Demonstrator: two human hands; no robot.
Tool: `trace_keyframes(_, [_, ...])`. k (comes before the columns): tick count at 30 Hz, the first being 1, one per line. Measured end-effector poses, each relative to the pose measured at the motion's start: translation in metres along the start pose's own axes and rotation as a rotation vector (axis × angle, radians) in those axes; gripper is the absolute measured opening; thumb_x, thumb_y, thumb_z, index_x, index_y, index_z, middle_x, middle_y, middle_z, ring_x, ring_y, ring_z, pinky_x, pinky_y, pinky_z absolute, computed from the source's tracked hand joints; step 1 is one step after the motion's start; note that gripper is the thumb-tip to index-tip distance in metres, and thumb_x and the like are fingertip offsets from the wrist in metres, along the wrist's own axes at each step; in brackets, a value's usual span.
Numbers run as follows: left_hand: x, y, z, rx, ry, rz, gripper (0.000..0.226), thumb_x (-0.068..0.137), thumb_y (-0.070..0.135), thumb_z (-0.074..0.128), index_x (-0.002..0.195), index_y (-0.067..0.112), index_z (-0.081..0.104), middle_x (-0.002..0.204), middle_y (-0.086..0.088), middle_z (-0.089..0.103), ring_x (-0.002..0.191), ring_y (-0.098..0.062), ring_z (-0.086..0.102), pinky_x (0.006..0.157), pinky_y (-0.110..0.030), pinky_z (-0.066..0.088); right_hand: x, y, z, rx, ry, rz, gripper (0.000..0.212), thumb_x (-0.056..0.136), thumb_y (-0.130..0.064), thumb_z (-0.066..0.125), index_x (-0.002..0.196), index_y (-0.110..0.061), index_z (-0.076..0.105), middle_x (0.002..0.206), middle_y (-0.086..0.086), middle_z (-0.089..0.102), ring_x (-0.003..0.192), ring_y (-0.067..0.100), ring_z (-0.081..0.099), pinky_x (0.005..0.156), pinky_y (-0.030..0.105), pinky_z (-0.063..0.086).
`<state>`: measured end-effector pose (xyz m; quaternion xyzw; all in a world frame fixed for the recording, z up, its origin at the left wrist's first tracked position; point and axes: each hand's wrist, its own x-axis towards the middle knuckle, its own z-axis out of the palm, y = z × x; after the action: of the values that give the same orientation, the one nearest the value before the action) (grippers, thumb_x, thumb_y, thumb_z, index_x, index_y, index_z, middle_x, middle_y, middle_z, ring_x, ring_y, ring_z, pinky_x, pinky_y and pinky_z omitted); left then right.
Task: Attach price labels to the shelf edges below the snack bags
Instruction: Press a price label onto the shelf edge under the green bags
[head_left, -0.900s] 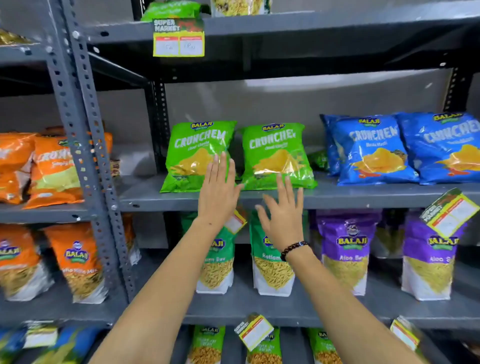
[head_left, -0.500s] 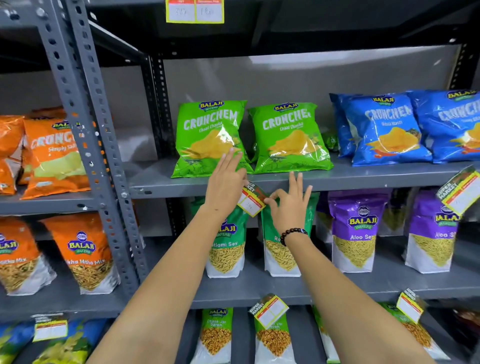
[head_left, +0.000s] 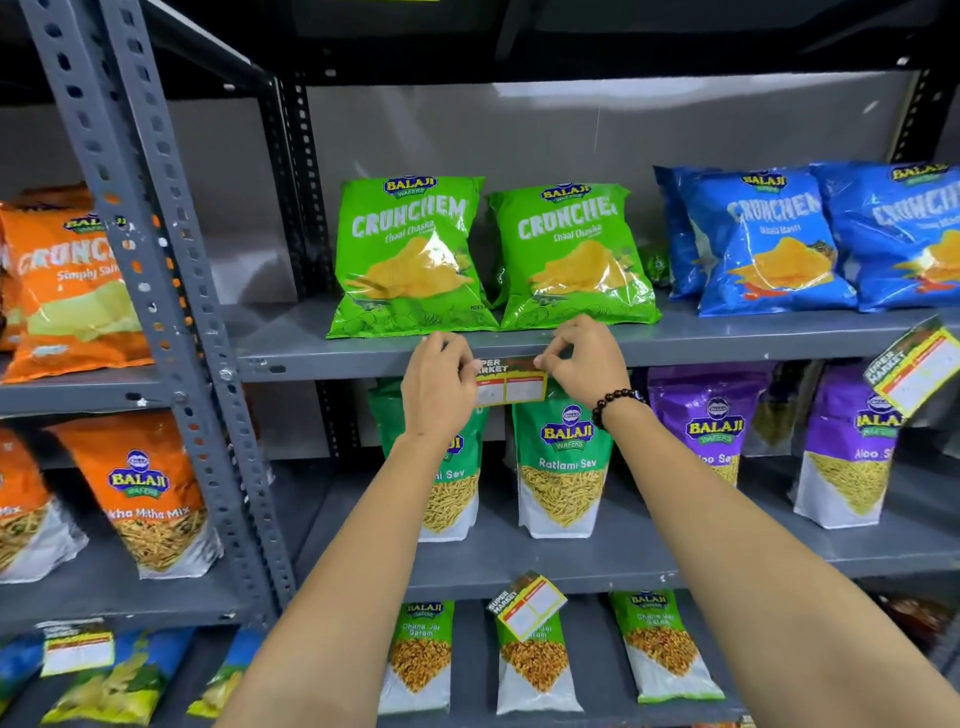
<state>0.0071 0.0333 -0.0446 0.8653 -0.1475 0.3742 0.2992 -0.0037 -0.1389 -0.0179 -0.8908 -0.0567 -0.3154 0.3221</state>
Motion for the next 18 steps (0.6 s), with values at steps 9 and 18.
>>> trace_keyframes(9, [0.012, 0.011, -0.007, 0.062, 0.008, -0.076, 0.014, 0.093, 0.019, 0.056, 0.083, 0.009, 0.056, 0.089, -0.007, 0.06, 0.077, -0.023, 0.053, 0.062, -0.031, 0.035, 0.012, -0.004, 0.003, 0.065, -0.001, 0.076, 0.019, 0.074, -0.019, 0.074, 0.061, -0.008, 0.066, 0.065, 0.005, 0.064, 0.057, 0.013, 0.052, 0.063, 0.026, 0.042])
trace_keyframes(18, [0.019, 0.016, -0.003, 0.09, 0.001, -0.115, 0.048, 0.076, 0.048, 0.071, 0.103, 0.014, 0.052, 0.104, -0.002, 0.062, 0.096, -0.023, 0.058, 0.068, -0.033, 0.039, 0.01, -0.001, 0.018, 0.04, 0.141, 0.06, 0.046, 0.067, -0.044, 0.076, 0.087, -0.009, 0.055, 0.089, 0.009, 0.063, 0.089, 0.027, 0.05, 0.087, 0.041, 0.039])
